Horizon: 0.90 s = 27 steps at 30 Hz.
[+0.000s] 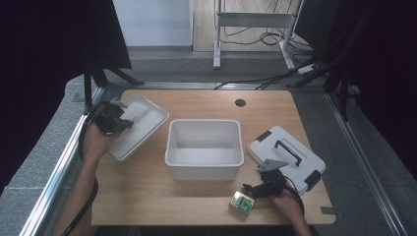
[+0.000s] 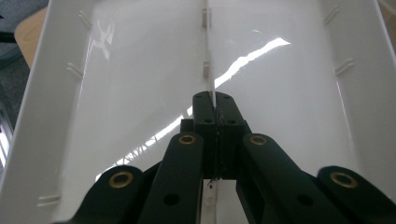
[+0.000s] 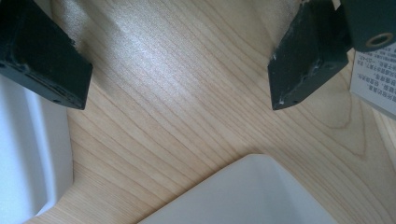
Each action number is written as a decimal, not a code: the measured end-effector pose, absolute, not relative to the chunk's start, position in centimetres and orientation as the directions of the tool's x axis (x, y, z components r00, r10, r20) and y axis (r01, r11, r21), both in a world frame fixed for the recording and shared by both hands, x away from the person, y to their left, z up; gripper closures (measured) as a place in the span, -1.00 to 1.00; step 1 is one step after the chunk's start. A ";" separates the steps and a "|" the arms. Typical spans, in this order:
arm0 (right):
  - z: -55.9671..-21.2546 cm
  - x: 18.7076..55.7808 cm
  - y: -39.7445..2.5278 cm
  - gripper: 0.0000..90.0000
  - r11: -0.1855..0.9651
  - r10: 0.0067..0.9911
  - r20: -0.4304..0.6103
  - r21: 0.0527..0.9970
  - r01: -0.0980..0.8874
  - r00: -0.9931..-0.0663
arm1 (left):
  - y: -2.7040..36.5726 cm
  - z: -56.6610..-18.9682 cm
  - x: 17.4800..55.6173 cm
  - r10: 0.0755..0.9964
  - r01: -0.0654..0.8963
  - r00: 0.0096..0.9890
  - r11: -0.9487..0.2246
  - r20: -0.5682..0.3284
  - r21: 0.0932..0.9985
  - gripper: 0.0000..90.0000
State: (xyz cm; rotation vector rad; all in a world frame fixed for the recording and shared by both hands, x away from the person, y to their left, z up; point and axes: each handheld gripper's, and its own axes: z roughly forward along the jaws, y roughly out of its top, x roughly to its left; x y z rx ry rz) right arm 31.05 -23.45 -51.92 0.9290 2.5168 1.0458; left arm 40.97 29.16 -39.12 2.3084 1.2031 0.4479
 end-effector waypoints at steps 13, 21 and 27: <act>-51.9 31.0 -23.4 -0.86 0.535 0.649 0.004 0.709 0.460 -0.761 | 29.4 -44.4 39.5 0.844 0.689 0.537 -0.449 0.015 0.569 0.98; -51.9 31.0 -23.4 -0.86 0.535 0.648 0.005 0.709 0.460 -0.761 | 29.0 -46.7 38.9 0.847 0.691 0.531 -0.446 0.019 0.569 0.98; -51.9 31.0 -23.4 -0.86 0.535 0.648 0.004 0.709 0.460 -0.762 | 28.8 -48.1 38.6 0.851 0.696 0.524 -0.438 0.014 0.570 0.98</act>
